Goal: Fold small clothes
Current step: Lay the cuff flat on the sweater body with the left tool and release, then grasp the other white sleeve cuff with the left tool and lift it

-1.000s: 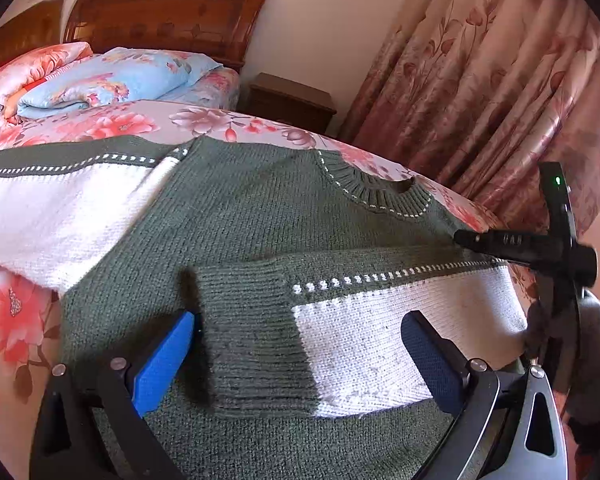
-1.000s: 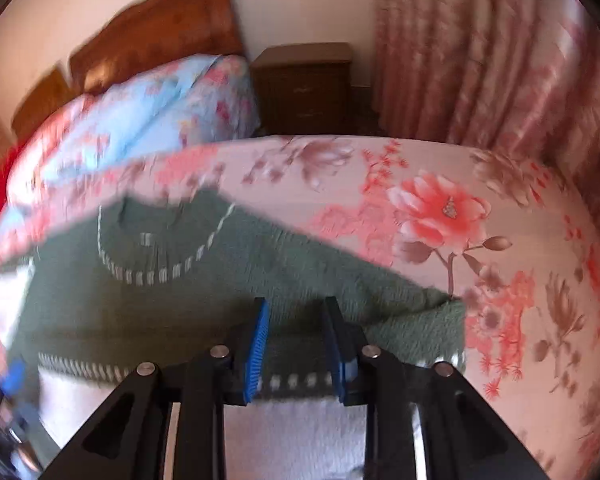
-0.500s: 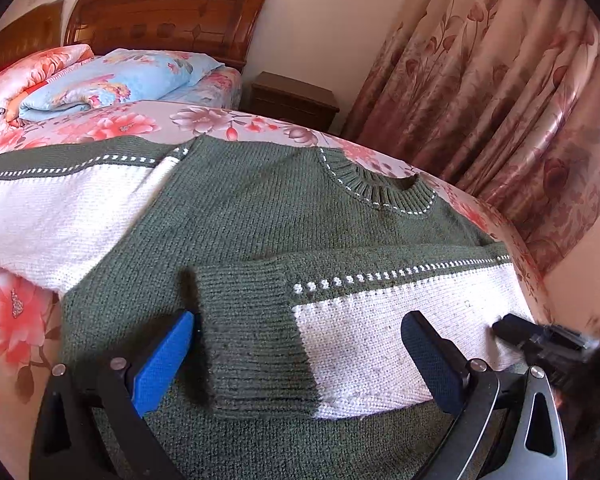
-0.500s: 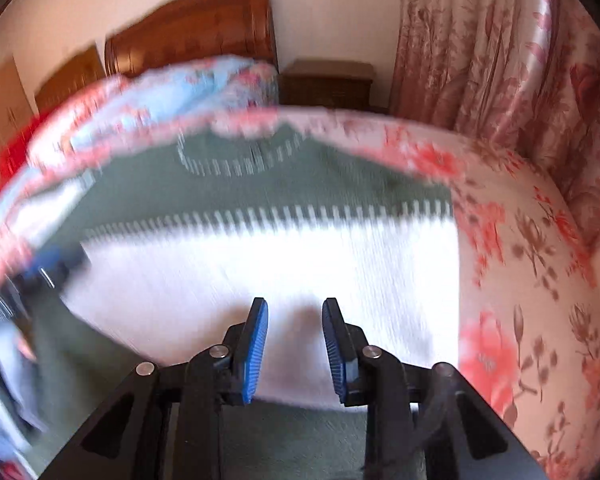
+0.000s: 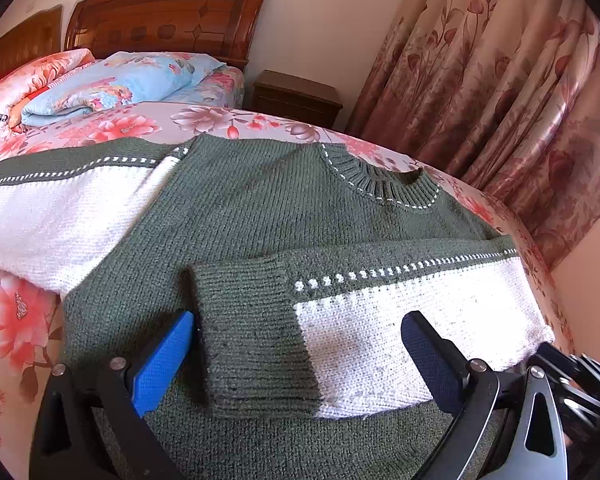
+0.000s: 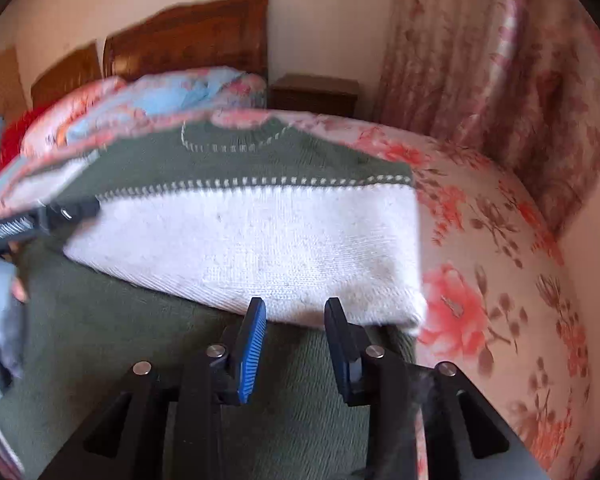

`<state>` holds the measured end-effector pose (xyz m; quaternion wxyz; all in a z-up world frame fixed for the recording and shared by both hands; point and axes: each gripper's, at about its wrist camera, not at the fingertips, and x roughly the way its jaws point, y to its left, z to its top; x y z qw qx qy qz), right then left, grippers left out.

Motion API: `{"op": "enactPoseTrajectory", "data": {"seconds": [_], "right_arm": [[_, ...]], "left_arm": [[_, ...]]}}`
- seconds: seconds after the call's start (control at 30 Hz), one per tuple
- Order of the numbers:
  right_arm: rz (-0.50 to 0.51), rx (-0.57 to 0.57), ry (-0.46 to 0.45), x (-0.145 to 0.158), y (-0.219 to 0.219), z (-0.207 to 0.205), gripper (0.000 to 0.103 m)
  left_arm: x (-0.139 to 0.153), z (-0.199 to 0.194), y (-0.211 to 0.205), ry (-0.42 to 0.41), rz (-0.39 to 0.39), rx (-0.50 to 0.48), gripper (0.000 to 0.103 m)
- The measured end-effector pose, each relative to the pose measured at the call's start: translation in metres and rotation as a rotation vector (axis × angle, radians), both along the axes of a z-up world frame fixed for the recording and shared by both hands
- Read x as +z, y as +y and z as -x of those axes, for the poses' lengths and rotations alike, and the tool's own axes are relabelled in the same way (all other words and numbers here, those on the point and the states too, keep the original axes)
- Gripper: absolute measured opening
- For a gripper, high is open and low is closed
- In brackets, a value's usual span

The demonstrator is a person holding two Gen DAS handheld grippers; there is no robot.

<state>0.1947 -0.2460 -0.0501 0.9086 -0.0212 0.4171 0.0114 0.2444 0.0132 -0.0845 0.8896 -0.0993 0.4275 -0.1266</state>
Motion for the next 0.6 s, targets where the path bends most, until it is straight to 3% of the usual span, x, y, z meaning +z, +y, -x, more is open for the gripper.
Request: {"op": "enactPoseTrajectory", "data": {"seconds": [0.07,0.17,0.23,0.4,0.6], "right_arm": [[-0.044,0.012,0.0,0.001,0.001,0.009,0.031],[-0.027,0.04,0.07,-0.018,0.008,0.019,0.032],[0.003,0.052,0.029,-0.022,0.011,0.032,0.033],[-0.024,-0.016,0.078,-0.013,0.01,0.034,0.033],[-0.06,0.081,0.035,-0.005,0.057,0.026,0.033]], "left_arm": [[0.0,0.0,0.0,0.0,-0.001,0.0,0.103],[0.0,0.0,0.0,0.0,-0.003,0.0,0.103],[0.0,0.0,0.0,0.001,-0.002,0.0,0.103],[0.0,0.001,0.001,0.0,0.002,0.001,0.103],[0.001,0.002,0.002,-0.001,0.015,0.002,0.103]]}}
